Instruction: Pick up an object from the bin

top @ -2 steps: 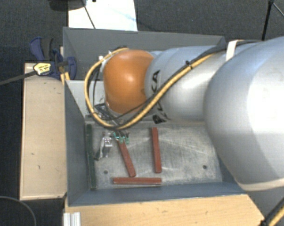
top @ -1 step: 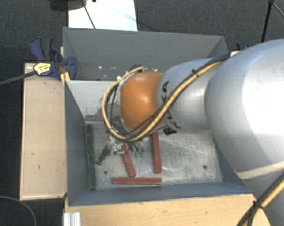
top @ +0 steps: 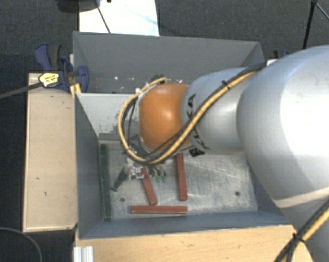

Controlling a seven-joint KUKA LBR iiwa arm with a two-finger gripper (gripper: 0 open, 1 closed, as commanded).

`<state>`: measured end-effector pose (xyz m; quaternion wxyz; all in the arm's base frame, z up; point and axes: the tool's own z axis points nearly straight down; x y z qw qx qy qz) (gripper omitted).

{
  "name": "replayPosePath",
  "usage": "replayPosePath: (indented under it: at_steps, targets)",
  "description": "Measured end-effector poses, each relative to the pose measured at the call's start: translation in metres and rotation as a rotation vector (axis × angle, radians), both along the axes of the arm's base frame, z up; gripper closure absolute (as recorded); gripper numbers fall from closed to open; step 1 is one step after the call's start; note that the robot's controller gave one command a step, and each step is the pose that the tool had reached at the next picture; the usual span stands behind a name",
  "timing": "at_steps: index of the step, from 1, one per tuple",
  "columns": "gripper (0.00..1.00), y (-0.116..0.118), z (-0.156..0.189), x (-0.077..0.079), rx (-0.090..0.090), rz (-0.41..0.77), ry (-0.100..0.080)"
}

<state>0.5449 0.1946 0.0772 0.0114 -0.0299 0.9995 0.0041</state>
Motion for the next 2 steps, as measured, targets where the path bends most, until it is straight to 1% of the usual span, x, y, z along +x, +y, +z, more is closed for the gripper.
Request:
replayPosePath:
  at_steps: [1,2]
  targets:
    - [0.00,-0.0490,-0.0048,-0.0348,-0.009,0.244,0.015]
    - [0.00,-0.0485,-0.0048,-0.0344,-0.009,0.243,0.015]
